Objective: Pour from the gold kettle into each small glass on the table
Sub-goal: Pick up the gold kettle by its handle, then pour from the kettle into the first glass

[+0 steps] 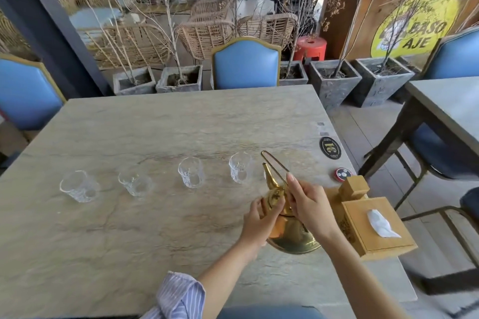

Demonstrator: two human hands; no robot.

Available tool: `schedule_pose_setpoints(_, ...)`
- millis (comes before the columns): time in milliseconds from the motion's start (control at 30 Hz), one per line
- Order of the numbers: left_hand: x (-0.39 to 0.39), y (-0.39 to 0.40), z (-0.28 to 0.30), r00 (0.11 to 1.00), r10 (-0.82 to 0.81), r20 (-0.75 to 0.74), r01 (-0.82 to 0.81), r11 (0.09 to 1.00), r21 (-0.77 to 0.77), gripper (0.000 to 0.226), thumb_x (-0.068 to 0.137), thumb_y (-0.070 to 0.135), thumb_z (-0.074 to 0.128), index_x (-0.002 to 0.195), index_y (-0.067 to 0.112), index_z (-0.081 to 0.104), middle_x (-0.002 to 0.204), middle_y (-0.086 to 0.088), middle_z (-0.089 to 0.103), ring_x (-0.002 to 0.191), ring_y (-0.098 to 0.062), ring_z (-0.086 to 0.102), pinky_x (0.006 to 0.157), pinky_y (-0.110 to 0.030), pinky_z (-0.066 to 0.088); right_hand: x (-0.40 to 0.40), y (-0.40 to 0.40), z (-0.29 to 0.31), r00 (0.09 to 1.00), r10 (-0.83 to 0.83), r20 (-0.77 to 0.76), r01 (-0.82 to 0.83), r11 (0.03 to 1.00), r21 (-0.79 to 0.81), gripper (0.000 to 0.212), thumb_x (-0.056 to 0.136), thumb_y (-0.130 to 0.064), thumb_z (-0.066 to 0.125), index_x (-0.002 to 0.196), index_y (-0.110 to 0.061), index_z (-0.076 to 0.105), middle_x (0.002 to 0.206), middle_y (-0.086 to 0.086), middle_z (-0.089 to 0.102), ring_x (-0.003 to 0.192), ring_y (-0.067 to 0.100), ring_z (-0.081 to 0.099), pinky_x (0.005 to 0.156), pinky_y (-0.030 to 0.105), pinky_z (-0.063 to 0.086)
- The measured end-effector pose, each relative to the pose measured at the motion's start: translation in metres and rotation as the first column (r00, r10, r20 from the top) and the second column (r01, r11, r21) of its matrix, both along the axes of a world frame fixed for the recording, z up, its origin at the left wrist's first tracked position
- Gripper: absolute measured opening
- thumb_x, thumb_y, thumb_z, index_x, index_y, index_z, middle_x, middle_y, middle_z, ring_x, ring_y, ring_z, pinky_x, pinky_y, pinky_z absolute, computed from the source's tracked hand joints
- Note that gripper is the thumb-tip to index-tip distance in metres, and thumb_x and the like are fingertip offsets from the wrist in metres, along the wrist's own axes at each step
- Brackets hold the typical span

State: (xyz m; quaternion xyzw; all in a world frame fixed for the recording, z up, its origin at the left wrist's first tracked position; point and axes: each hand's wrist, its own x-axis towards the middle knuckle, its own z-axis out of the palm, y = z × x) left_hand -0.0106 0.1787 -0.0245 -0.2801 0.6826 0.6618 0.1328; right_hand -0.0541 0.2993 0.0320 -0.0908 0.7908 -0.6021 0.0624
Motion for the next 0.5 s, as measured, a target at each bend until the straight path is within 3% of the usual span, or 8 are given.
schedule_pose_setpoints(67,-0.008,0.006,0.008,1.0,0.006,0.002,-0.006,0.997,0.08,0.124,0.042,0.097,0.066,0.148,0.037,0.042,0.14,0.001,0.058,0.122,-0.023,0.063,0.081,-0.039,0.06,-0.012,0.0,0.01,1.0,0.01,-0.016,-0.01,0.999,0.043,0.052,0.1,-0.039,0.048,0.057,-0.01,0.045,0.047,-0.001,0.04,0.044,0.011,0.033,0.048,0.031,0.029)
schedule_pose_setpoints(167,-0.018,0.013,0.023,0.999,-0.039,-0.009,0.04,0.993,0.11,0.101,0.068,0.086,0.061,0.15,0.029,0.042,0.129,0.002,0.065,0.111,-0.015,0.066,0.087,-0.036,0.059,-0.029,-0.004,0.021,0.999,0.029,-0.039,-0.024,0.993,0.118,0.047,0.099,-0.035,0.051,0.06,-0.01,0.048,0.049,0.0,0.041,0.045,0.013,0.034,0.049,0.03,0.03)
schedule_pose_setpoints(233,-0.022,0.017,0.025,0.996,-0.09,0.005,0.089,0.989,0.116,0.095,0.084,0.076,0.051,0.162,0.03,0.021,0.15,-0.001,0.054,0.128,-0.021,0.06,0.097,-0.034,0.053,-0.041,-0.005,0.025,0.998,0.031,-0.052,-0.021,0.98,0.199,0.049,0.098,-0.033,0.053,0.063,0.0,0.054,0.049,0.002,0.045,0.046,0.014,0.038,0.05,0.03,0.032)
schedule_pose_setpoints(300,-0.024,0.018,0.028,0.991,-0.13,0.016,0.128,0.987,0.1,0.093,0.091,0.074,0.045,0.164,0.041,-0.004,0.167,-0.001,0.034,0.146,-0.026,0.045,0.11,-0.042,0.046,-0.053,-0.006,0.025,0.999,0.015,-0.048,-0.003,0.968,0.252,0.049,0.098,-0.033,0.054,0.076,0.009,0.064,0.053,0.006,0.052,0.048,0.017,0.044,0.051,0.03,0.035)
schedule_pose_setpoints(333,-0.025,0.019,0.028,0.99,-0.14,0.016,0.138,0.986,0.096,0.09,0.092,0.074,0.042,0.162,0.045,-0.006,0.169,0.001,0.029,0.148,-0.027,0.041,0.113,-0.049,0.044,-0.059,-0.007,0.025,0.999,0.002,-0.043,0.01,0.962,0.273,0.049,0.097,-0.034,0.055,0.08,0.01,0.067,0.054,0.008,0.054,0.049,0.018,0.046,0.052,0.03,0.036)
schedule_pose_setpoints(367,-0.027,0.019,0.028,0.988,-0.154,0.017,0.152,0.984,0.095,0.087,0.094,0.073,0.041,0.162,0.046,-0.004,0.169,0.003,0.028,0.149,-0.027,0.04,0.113,-0.052,0.044,-0.063,-0.007,0.025,0.999,-0.012,-0.035,0.022,0.956,0.291,0.049,0.097,-0.035,0.055,0.082,0.009,0.069,0.055,0.008,0.056,0.049,0.018,0.047,0.052,0.03,0.037)
schedule_pose_setpoints(433,-0.029,0.018,0.028,0.984,-0.18,0.016,0.178,0.98,0.089,0.075,0.098,0.068,0.038,0.163,0.042,0.009,0.162,0.007,0.039,0.14,-0.02,0.049,0.109,-0.046,0.049,-0.071,-0.01,0.026,0.999,-0.036,0.004,0.033,0.951,0.307,0.047,0.097,-0.035,0.055,0.084,0.008,0.07,0.053,0.006,0.056,0.045,0.016,0.046,0.05,0.029,0.037)
schedule_pose_setpoints(500,-0.031,0.017,0.031,0.983,-0.183,0.002,0.182,0.98,0.073,0.049,0.103,0.06,0.037,0.148,0.042,0.032,0.125,0.017,0.059,0.107,-0.004,0.061,0.084,-0.027,0.055,-0.077,-0.013,0.029,0.997,-0.057,0.046,0.039,0.946,0.321,0.044,0.098,-0.034,0.054,0.086,0.004,0.072,0.05,0.0,0.054,0.041,0.013,0.044,0.048,0.027,0.034)
